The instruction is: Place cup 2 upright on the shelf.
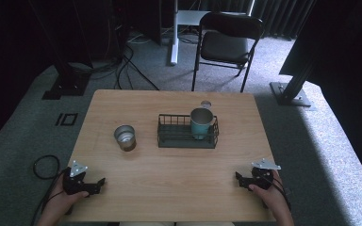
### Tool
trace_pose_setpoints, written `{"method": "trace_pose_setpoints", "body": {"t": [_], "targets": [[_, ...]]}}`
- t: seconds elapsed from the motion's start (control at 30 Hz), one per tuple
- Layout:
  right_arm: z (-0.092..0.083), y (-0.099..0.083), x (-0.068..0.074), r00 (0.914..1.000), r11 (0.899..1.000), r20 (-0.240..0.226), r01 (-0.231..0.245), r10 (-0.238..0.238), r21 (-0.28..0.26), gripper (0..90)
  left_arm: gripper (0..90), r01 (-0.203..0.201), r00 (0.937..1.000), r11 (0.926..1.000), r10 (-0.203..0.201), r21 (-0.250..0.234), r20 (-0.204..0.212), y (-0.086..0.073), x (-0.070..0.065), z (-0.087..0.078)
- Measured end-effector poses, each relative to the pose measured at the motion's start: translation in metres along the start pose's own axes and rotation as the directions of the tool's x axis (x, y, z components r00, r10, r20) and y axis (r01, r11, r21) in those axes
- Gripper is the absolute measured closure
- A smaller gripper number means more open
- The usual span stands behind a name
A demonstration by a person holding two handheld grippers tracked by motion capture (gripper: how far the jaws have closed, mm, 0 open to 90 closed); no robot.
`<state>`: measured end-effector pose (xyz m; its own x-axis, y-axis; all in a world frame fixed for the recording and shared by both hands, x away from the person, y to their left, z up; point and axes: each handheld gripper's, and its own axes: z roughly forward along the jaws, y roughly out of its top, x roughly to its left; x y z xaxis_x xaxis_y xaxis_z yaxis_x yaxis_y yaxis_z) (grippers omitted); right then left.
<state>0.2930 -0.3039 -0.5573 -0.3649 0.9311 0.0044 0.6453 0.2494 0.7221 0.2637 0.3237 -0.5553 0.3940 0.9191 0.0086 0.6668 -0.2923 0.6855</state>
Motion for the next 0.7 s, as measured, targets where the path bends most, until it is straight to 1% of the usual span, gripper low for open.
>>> {"method": "trace_pose_setpoints", "body": {"t": [0.13,0.23,0.27,0.3,0.37,0.4,0.5,0.57,0.7], "targets": [[0.0,0.0,0.0,1.0,1.0,0.0,0.0,0.0,0.0,11.0,1.8,-0.045,0.9983,0.999,0.045,0.007,0.038,0.0,-0.003,-0.001],[0.0,0.0,0.0,1.0,1.0,0.0,0.0,0.0,0.0,11.0,1.8,-0.055,0.9978,0.9985,0.055,0.007,0.036,0.0,-0.006,-0.002],[0.0,0.0,0.0,1.0,1.0,0.0,0.0,0.0,-0.001,11.0,1.8,-0.074,0.9961,0.9972,0.074,0.011,0.05,0.0,-0.009,-0.002],[0.0,0.0,0.0,1.0,1.0,0.0,0.0,0.0,-0.001,11.0,1.8,-0.078,0.9957,0.9969,0.078,0.007,0.051,0.0,-0.01,-0.003],[0.0,0.0,0.0,1.0,1.0,0.0,-0.001,0.001,-0.001,11.0,1.8,-0.078,0.9957,0.9969,0.078,0.007,0.051,0.0,-0.01,-0.003],[0.0,0.0,0.0,1.0,1.0,0.0,0.0,0.0,-0.001,11.0,1.8,-0.079,0.9951,0.9969,0.079,-0.006,0.06,0.001,-0.015,-0.004],[0.0,0.0,0.0,1.0,1.0,0.0,0.0,0.0,0.0,11.0,1.8,-0.066,0.9959,0.9974,0.068,-0.029,0.06,0.005,-0.019,-0.006],[0.0,0.0,0.0,1.0,1.0,0.0,0.0,0.0,0.0,10.9,1.8,-0.057,0.9957,0.9972,0.06,-0.049,0.07,0.008,-0.021,-0.007],[0.0,0.0,0.0,1.0,1.0,0.0,-0.001,0.001,0.0,11.0,1.8,-0.049,0.9952,0.9962,0.055,-0.072,0.081,0.013,-0.024,-0.006]]}}
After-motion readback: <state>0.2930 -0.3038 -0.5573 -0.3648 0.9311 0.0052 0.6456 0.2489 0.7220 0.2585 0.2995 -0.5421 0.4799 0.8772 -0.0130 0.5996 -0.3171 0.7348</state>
